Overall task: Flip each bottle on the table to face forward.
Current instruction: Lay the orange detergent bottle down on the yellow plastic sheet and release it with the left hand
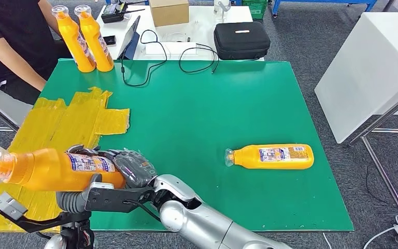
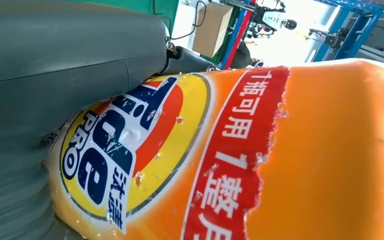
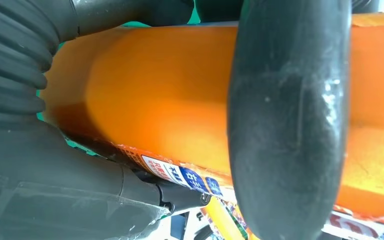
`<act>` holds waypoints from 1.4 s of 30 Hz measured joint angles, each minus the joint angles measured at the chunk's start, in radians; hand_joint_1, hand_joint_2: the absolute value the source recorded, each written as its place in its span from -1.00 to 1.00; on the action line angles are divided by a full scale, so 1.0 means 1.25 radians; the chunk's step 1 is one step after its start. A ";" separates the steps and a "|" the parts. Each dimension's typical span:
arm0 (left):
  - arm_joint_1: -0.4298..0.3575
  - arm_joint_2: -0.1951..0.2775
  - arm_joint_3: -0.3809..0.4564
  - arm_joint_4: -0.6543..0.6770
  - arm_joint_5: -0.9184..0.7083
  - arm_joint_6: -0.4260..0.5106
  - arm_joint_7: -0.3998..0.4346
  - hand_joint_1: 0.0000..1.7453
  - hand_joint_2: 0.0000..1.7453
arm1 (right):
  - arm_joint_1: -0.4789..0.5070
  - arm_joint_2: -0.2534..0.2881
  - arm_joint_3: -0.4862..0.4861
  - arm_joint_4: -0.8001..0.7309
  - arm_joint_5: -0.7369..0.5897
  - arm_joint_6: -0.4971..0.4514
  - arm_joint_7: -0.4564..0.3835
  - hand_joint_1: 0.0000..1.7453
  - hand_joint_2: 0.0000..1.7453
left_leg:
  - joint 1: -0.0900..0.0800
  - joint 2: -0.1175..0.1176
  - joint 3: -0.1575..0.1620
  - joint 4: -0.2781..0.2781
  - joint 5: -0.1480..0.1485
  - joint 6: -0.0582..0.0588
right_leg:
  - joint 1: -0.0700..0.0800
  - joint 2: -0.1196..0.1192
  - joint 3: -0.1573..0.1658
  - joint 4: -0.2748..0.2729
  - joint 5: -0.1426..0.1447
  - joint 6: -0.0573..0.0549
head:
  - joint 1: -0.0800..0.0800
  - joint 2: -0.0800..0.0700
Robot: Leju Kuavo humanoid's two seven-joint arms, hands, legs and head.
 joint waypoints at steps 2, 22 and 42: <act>0.000 -0.002 0.001 -0.002 -0.008 0.003 -0.002 1.00 1.00 | 0.001 0.001 0.000 0.003 0.004 -0.004 -0.002 1.00 1.00 | 0.000 0.000 0.000 0.000 0.000 0.000 | 0.000 0.000 0.000 0.000 0.000 0.000 | 0.000 0.000; -0.106 0.009 0.087 0.025 -0.469 0.336 -0.056 1.00 1.00 | 0.088 -0.048 -0.164 -0.051 0.181 0.014 -0.012 -1.00 -1.00 | 0.000 0.000 0.000 0.000 0.000 0.000 | 0.000 0.000 0.000 0.000 0.000 0.000 | 0.000 0.000; -0.272 0.203 0.280 0.623 -1.257 0.812 0.062 1.00 1.00 | 0.255 -0.423 -0.509 -0.384 0.170 0.084 -0.096 -1.00 -1.00 | -0.001 -0.001 0.000 0.000 0.000 0.001 | -0.001 0.000 0.000 -0.001 0.000 0.001 | 0.000 0.000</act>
